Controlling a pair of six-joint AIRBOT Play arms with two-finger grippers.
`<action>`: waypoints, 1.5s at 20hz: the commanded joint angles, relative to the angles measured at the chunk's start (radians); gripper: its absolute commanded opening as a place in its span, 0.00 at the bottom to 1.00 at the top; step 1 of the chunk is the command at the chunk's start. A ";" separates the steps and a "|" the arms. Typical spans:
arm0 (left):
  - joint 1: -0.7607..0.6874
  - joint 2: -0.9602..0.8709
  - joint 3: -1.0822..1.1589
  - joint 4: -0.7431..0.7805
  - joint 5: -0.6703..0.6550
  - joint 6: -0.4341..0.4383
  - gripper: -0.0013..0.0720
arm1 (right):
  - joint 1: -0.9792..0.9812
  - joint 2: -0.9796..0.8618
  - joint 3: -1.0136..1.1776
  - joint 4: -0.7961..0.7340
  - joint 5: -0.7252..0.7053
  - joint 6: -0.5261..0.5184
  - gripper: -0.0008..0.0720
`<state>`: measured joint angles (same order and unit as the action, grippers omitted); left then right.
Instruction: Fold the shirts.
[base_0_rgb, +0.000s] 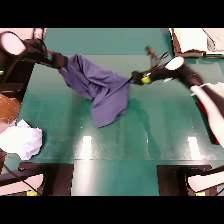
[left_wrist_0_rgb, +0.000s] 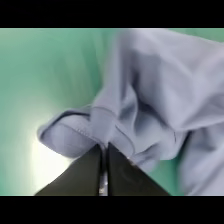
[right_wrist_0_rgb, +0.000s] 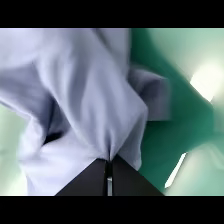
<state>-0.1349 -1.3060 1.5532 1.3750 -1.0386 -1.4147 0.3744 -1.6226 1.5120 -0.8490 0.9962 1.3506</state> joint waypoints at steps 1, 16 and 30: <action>0.000 0.153 0.051 0.030 0.048 0.000 0.05 | -0.121 0.184 0.111 -0.241 0.134 0.029 0.03; 0.000 0.674 0.130 -0.236 0.019 -0.006 0.05 | -0.210 0.731 0.376 -0.468 0.323 0.099 0.03; 0.001 0.007 -0.212 -0.163 0.035 0.056 0.06 | -0.197 -0.053 0.376 -0.374 0.452 0.126 0.03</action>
<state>-0.1349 -1.1225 1.3918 1.2118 -1.1793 -1.4132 0.1738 -1.4944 1.8870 -1.2427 1.4929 1.4910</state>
